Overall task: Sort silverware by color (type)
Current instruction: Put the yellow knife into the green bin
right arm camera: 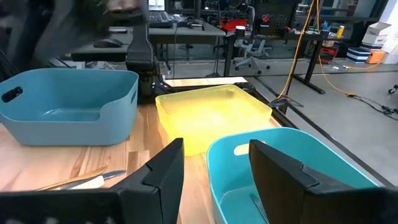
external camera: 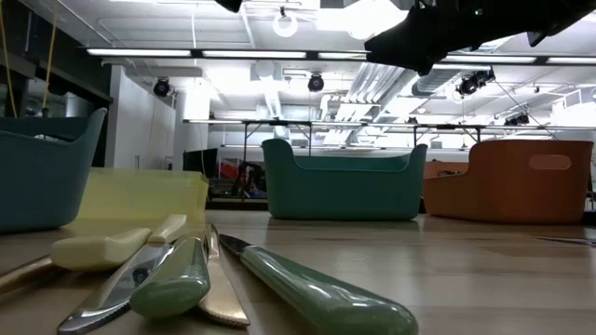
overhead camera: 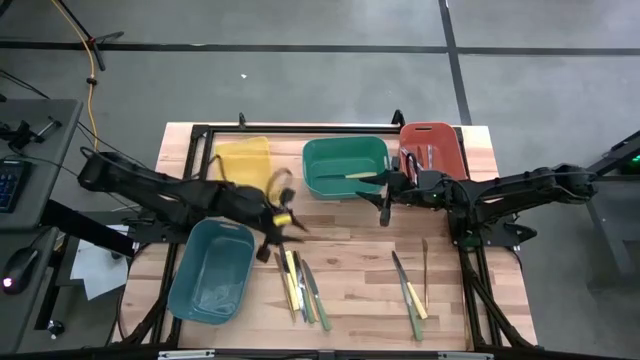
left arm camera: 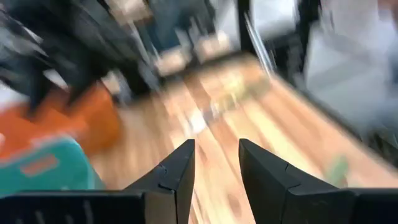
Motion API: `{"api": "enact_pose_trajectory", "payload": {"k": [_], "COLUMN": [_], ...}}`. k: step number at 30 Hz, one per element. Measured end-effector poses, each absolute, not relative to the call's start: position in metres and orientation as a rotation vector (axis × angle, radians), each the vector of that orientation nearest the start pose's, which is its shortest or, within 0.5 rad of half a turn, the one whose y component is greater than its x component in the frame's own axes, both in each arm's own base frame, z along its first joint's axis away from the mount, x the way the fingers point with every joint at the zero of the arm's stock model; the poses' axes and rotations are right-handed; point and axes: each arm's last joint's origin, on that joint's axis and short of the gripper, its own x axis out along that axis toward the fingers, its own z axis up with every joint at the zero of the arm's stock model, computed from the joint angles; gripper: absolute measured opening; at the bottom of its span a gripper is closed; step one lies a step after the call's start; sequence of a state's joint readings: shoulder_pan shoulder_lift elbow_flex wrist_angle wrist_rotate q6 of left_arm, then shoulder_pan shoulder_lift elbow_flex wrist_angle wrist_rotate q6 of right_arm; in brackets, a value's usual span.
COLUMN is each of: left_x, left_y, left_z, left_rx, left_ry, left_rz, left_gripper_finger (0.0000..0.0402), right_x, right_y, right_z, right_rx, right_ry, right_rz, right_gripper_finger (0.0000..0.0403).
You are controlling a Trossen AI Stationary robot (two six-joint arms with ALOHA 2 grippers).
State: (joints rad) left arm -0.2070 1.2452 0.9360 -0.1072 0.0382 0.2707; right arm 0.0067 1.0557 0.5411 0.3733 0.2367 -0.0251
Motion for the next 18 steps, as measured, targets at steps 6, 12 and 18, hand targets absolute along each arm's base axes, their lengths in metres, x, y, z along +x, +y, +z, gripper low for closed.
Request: {"api": "enact_pose_trajectory", "payload": {"k": [6, 12, 18], "left_x": [0.281, 0.286, 0.293], "left_y": [-0.092, -0.127, -0.154], "left_z": [0.283, 0.248, 0.209], "left_rx": [0.395, 0.494, 0.663], "left_ry": [0.697, 0.838, 0.913], "left_rz": [-0.425, -0.551, -0.621], "left_gripper_finger": [0.0115, 0.0115, 0.0115], "right_x": [0.228, 0.228, 0.227], "right_y": [-0.005, -0.005, -0.005], "right_z": [0.251, 0.251, 0.250], "right_rx": [-0.041, -0.041, -0.043], "right_ry": [0.144, 0.146, 0.160], "right_rz": [-0.228, -0.228, -0.228], "right_gripper_finger": [0.0165, 0.0165, 0.0165]}}
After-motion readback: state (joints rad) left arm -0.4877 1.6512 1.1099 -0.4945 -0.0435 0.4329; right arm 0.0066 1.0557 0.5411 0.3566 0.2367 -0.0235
